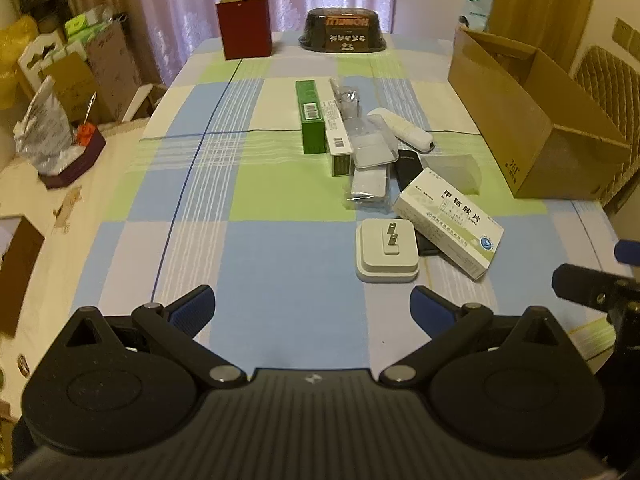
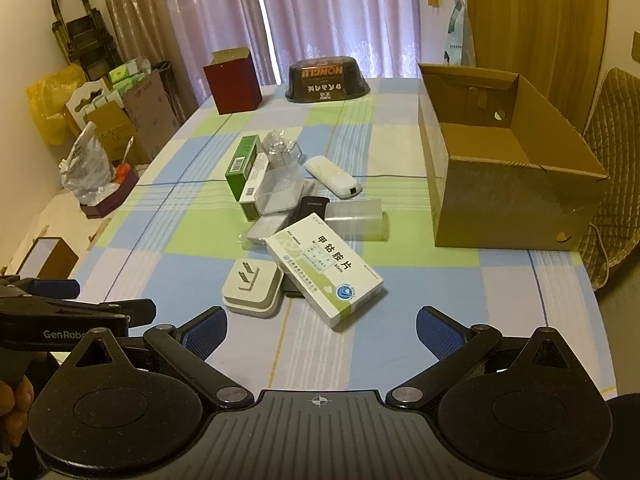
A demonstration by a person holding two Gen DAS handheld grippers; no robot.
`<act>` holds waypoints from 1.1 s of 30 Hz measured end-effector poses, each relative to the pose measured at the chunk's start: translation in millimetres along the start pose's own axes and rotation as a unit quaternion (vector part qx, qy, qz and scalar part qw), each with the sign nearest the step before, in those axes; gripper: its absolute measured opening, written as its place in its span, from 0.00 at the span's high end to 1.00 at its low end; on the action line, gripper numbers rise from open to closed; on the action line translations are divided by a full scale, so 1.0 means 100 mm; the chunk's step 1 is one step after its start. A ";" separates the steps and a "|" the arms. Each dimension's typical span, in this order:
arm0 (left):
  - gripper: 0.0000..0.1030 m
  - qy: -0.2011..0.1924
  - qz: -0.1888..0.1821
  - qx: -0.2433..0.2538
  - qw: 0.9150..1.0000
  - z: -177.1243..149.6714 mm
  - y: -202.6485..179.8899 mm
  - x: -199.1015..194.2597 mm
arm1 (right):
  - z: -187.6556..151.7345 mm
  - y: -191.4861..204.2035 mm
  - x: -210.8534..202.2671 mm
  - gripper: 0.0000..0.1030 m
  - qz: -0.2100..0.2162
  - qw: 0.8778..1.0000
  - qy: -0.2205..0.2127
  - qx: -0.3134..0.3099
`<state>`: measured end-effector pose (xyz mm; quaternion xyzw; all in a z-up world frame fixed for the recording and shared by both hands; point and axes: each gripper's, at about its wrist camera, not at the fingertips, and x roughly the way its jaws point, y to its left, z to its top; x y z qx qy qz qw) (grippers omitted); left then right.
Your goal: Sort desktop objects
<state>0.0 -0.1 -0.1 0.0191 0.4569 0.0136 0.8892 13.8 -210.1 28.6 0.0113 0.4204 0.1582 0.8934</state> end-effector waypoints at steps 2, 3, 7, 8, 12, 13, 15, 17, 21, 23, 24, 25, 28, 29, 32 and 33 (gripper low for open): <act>0.01 0.001 -0.004 -0.002 1.000 0.00 0.00 0.00 | 0.00 0.02 -0.01 0.00 -0.002 1.000 0.000 -0.002; 0.01 0.002 -0.005 -0.002 1.000 0.00 -0.01 0.00 | 0.01 0.02 -0.01 0.00 -0.003 1.000 -0.001 -0.003; 0.01 0.004 -0.012 -0.005 1.000 -0.01 -0.02 0.01 | 0.01 0.03 -0.02 0.00 -0.002 1.000 -0.001 -0.003; 0.01 0.004 -0.014 -0.006 1.000 -0.01 -0.02 0.01 | 0.02 0.03 -0.01 0.00 0.000 1.000 0.001 0.000; 0.01 0.006 -0.021 -0.009 1.000 -0.01 -0.03 0.02 | 0.01 0.02 0.00 0.00 0.002 1.000 0.002 0.001; 0.01 0.007 -0.023 -0.010 1.000 -0.02 -0.03 0.02 | 0.00 0.01 0.00 0.00 0.002 1.000 0.001 0.001; 0.01 0.008 -0.027 -0.012 1.000 -0.02 -0.04 0.02 | -0.02 0.00 0.00 0.00 0.003 1.000 0.001 0.000; 0.01 0.009 -0.030 -0.013 0.999 -0.02 -0.04 0.03 | -0.02 -0.01 0.00 0.00 0.003 1.000 0.001 0.000; 0.01 0.007 -0.034 -0.009 0.999 -0.04 0.02 0.00 | -0.02 -0.02 -0.01 0.00 0.004 1.000 0.001 -0.001; 0.01 0.007 -0.036 -0.008 0.999 -0.04 0.03 -0.01 | -0.02 0.00 -0.02 0.00 0.002 1.000 -0.004 -0.005; 0.01 0.007 -0.036 -0.008 0.999 -0.05 0.03 -0.01 | -0.02 0.00 -0.02 0.00 0.002 1.000 -0.009 -0.007; 0.01 0.007 -0.037 -0.007 0.999 -0.05 0.03 -0.01 | -0.03 0.00 -0.03 0.00 0.002 1.000 -0.013 -0.008; 0.01 0.008 -0.036 -0.005 0.999 -0.05 0.00 -0.01 | -0.04 -0.01 -0.03 0.00 0.002 1.000 -0.017 -0.005; 0.01 0.008 -0.037 -0.005 0.999 -0.05 0.01 -0.01 | -0.04 -0.01 -0.03 0.00 0.001 1.000 -0.018 -0.002; 0.01 0.008 -0.037 -0.005 0.999 -0.05 0.00 -0.01 | -0.03 -0.02 -0.02 0.00 -0.002 1.000 -0.017 0.000; 0.01 0.009 -0.037 -0.004 0.999 -0.05 -0.01 -0.01 | -0.03 -0.03 -0.02 0.00 -0.003 1.000 -0.016 0.000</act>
